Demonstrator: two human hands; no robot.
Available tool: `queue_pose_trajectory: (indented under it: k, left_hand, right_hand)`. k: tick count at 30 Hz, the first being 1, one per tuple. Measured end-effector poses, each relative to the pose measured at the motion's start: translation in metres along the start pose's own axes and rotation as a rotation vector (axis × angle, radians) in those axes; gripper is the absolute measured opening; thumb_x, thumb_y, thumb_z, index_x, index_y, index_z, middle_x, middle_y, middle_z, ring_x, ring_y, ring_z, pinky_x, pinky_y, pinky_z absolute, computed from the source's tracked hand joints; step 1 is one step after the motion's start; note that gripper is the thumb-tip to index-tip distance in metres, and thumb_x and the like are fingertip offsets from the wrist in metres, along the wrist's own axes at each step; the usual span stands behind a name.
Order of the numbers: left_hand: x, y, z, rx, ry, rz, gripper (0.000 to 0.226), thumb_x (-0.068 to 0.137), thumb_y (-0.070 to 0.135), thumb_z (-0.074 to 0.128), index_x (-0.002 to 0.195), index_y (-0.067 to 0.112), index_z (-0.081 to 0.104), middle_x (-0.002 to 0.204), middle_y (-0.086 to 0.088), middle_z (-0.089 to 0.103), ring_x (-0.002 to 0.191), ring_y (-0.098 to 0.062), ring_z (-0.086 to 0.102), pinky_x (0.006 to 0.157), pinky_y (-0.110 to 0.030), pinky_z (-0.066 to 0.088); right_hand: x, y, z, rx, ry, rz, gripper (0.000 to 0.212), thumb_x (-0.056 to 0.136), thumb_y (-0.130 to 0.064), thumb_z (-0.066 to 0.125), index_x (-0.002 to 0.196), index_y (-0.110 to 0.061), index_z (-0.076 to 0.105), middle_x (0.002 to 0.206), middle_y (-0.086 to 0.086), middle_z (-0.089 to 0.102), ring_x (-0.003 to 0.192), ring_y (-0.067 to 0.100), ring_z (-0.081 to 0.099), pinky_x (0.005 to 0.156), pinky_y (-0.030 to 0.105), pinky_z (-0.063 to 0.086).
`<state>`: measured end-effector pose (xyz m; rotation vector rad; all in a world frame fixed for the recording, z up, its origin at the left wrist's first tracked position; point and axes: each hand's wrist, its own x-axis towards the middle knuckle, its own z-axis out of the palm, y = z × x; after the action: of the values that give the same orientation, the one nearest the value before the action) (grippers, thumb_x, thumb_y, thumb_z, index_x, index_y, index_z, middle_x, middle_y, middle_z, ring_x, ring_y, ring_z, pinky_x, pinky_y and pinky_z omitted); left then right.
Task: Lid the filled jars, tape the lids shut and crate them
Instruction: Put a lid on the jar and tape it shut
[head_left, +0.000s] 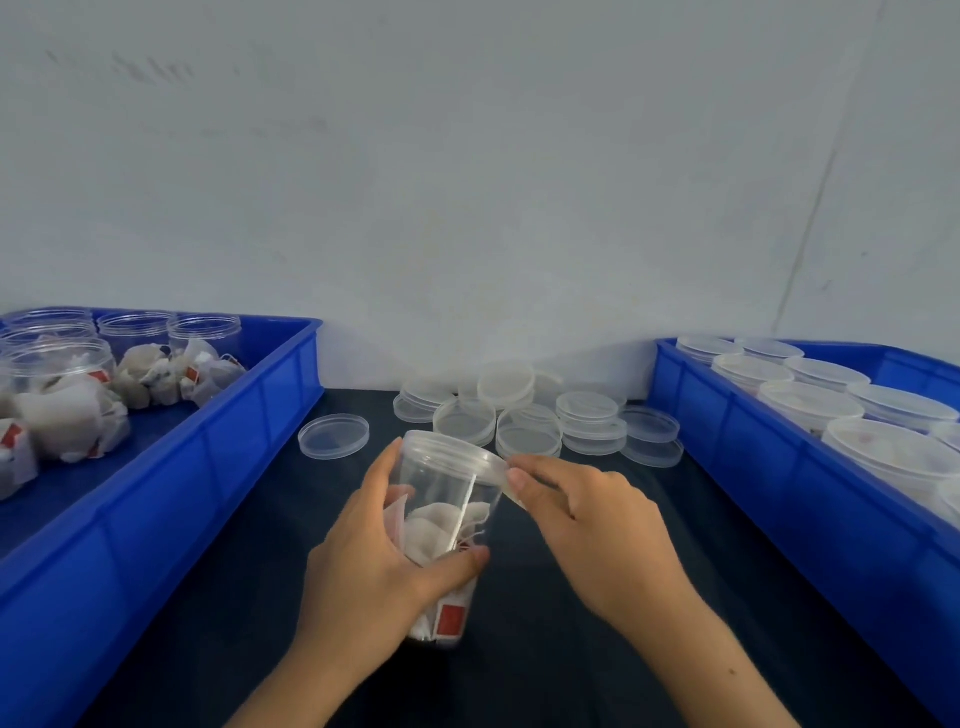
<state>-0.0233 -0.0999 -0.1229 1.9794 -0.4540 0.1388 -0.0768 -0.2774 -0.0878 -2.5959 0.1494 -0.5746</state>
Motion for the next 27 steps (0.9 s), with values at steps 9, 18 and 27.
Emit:
queue_pose_trajectory:
  k: [9, 18, 27]
  left_hand:
    - [0.01, -0.007, 0.004, -0.413, -0.156, -0.108, 0.093, 0.028, 0.046, 0.088, 0.113, 0.056, 0.052, 0.106, 0.011, 0.069, 0.092, -0.003, 0.069, 0.074, -0.025, 0.054]
    - [0.009, -0.012, 0.003, -0.504, -0.17, -0.134, 0.091, 0.032, 0.041, 0.091, 0.115, 0.052, 0.055, 0.11, 0.01, 0.07, 0.097, -0.013, 0.07, 0.079, -0.037, 0.058]
    - [0.011, -0.013, -0.004, -0.518, -0.309, -0.069, 0.087, 0.038, 0.039, 0.09, 0.113, 0.056, 0.047, 0.114, 0.009, 0.069, 0.099, -0.015, 0.07, 0.069, -0.025, 0.058]
  right_hand:
    - [0.006, 0.02, -0.012, 0.116, -0.226, 0.052, 0.028, 0.099, -0.048, 0.036, 0.121, -0.044, 0.053, 0.108, -0.019, 0.058, 0.102, 0.003, 0.052, 0.084, 0.023, 0.041]
    - [0.006, 0.016, -0.004, 0.155, -0.217, 0.001, 0.028, 0.1, -0.05, 0.032, 0.126, -0.058, 0.04, 0.091, -0.013, 0.063, 0.089, 0.009, 0.058, 0.085, 0.032, 0.049]
    - [0.006, 0.013, -0.002, 0.097, -0.163, -0.031, 0.027, 0.1, -0.048, 0.036, 0.121, -0.063, 0.043, 0.103, -0.019, 0.067, 0.097, 0.007, 0.059, 0.088, 0.031, 0.048]
